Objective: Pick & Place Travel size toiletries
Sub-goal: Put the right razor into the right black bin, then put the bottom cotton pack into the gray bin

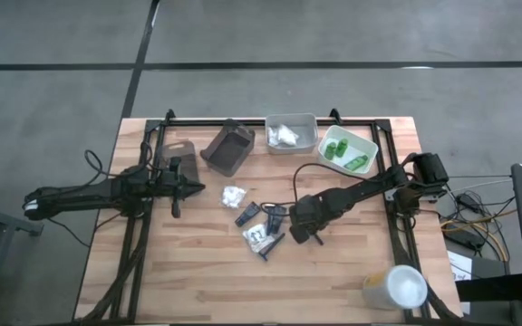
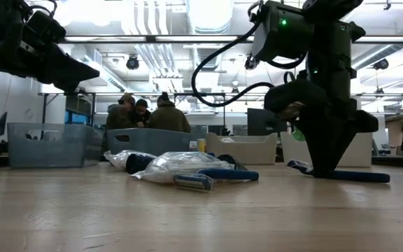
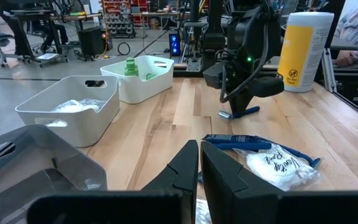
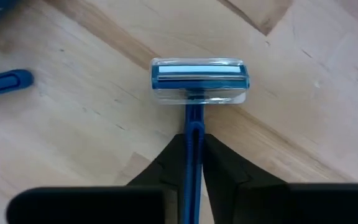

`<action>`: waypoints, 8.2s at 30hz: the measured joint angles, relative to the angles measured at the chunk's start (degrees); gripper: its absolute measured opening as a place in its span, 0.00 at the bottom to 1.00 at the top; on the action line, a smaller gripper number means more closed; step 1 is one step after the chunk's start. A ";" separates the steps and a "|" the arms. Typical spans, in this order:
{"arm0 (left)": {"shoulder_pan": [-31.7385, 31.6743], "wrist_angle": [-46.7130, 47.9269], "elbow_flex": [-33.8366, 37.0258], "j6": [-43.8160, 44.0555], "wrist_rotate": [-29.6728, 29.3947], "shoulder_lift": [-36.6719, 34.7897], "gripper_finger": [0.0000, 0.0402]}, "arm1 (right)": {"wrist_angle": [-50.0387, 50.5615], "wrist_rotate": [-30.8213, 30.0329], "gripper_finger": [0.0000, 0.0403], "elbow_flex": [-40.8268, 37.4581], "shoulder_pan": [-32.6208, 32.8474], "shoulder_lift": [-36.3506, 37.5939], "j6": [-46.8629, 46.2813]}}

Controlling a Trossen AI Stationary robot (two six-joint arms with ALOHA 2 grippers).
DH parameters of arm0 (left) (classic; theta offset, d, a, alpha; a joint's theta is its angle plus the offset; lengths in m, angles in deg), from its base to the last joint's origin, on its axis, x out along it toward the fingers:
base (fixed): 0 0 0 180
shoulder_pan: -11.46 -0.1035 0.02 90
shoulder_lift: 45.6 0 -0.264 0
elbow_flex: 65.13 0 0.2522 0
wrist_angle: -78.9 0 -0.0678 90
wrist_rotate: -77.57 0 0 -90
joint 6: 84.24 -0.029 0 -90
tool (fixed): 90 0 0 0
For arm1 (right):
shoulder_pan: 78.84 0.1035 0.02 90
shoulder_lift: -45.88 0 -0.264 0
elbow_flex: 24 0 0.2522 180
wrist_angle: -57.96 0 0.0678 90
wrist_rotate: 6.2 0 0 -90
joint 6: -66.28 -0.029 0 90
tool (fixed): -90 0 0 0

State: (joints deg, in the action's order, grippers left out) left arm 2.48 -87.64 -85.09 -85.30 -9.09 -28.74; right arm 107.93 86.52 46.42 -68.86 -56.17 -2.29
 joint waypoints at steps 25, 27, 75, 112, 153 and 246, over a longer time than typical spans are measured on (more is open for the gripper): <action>0.00 -0.01 0.00 0.00 -0.01 0.09 0.06 | -5.93 -0.31 0.06 13.96 -2.48 3.31 21.55; 0.00 -0.01 0.00 0.00 -0.01 0.09 0.06 | -6.03 -0.32 0.06 16.16 -2.79 3.31 24.92; 0.00 -25.77 -9.32 29.68 -20.71 9.78 0.11 | -14.39 6.83 0.06 37.33 -22.20 3.41 58.49; -6.03 -8.12 -48.94 17.26 -5.00 43.85 0.27 | -17.30 8.11 0.07 41.68 -23.28 3.41 63.16; -13.57 11.91 -46.20 29.39 -23.92 45.92 0.09 | -11.51 7.23 0.59 39.94 -26.67 3.52 59.95; -23.33 27.37 -56.06 14.15 -17.27 70.73 0.27 | -4.21 7.29 0.13 38.64 -27.06 4.27 61.54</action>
State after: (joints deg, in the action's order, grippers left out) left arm -20.85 -60.27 -141.15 -71.15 -26.36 41.99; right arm 103.72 93.81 85.07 -95.92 -51.90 59.25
